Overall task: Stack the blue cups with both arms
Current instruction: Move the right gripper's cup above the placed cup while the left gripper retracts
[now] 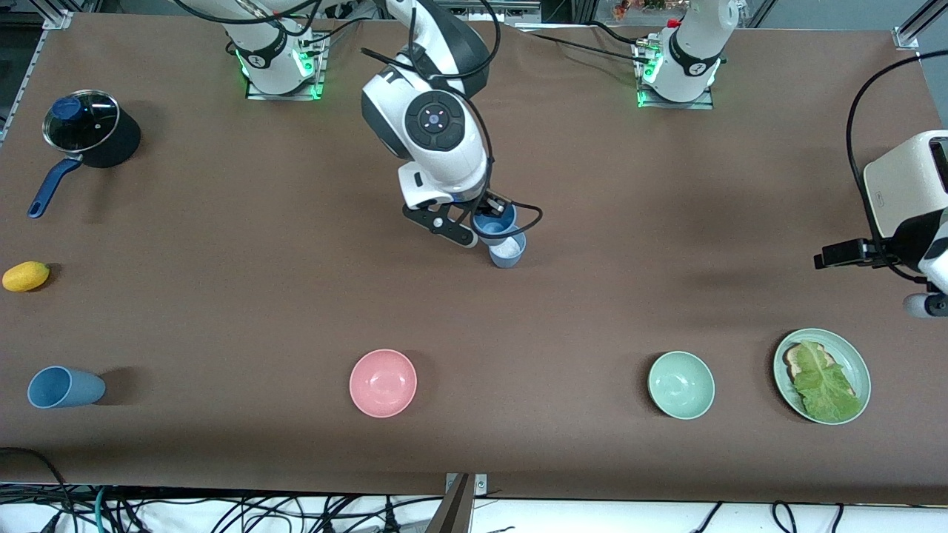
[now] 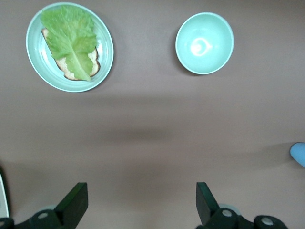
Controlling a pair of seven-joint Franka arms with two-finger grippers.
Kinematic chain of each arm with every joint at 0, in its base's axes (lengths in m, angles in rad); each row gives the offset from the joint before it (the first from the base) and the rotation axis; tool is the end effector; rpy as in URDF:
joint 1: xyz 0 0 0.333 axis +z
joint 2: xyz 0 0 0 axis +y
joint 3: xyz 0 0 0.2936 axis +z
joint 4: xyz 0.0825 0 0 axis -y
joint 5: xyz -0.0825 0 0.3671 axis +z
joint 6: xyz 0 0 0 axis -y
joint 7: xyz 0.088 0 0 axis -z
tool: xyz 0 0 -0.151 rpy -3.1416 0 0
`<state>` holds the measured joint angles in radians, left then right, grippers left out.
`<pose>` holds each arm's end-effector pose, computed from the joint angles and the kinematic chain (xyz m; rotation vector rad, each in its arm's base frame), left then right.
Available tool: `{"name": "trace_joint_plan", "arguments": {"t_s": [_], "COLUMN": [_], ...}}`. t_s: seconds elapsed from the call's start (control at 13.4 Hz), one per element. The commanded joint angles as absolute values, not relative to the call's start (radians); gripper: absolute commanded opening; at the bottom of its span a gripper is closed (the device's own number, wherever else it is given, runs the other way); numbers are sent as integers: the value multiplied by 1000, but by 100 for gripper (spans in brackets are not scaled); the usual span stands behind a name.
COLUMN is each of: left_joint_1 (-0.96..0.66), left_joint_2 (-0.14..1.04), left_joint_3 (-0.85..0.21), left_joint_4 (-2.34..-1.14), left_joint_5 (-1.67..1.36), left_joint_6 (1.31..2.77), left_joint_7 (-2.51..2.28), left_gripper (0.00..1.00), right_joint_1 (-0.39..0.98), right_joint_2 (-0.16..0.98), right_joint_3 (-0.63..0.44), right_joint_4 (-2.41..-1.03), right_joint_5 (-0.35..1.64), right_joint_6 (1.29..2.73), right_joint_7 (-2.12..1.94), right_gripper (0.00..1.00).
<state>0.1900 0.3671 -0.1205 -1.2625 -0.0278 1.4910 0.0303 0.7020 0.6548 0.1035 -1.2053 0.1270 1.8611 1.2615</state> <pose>0.6176 0.0498 0.4781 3.0561 0.0671 -0.2023 0.4910 0.5104 0.3428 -2.9346 0.7707 0.2379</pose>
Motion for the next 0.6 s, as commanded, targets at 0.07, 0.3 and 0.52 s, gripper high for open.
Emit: {"name": "trace_joint_plan", "arguments": {"t_s": [0.07,0.3,0.52], "left_joint_1": [54,23,23], "left_joint_2": [125,-17,-40], "left_joint_3": [-14,21,35], "left_joint_4": [-1544,-1681,-1680], "left_joint_5": [-14,-11,-11], "left_joint_6": [1642,1660,1616], "left_joint_7": [58,60,112], "left_gripper": [100,100,100], "right_joint_1": [738,735,735], "right_joint_2": [695,692,680], "right_joint_3": [90,91,91], "right_joint_4": [-1184,-1229,-1278], "right_joint_5": [146,146,146], "right_joint_6": [1909,1960,1960], "right_joint_7": [1325,1325,1316], "right_gripper": [0,0,0]}}
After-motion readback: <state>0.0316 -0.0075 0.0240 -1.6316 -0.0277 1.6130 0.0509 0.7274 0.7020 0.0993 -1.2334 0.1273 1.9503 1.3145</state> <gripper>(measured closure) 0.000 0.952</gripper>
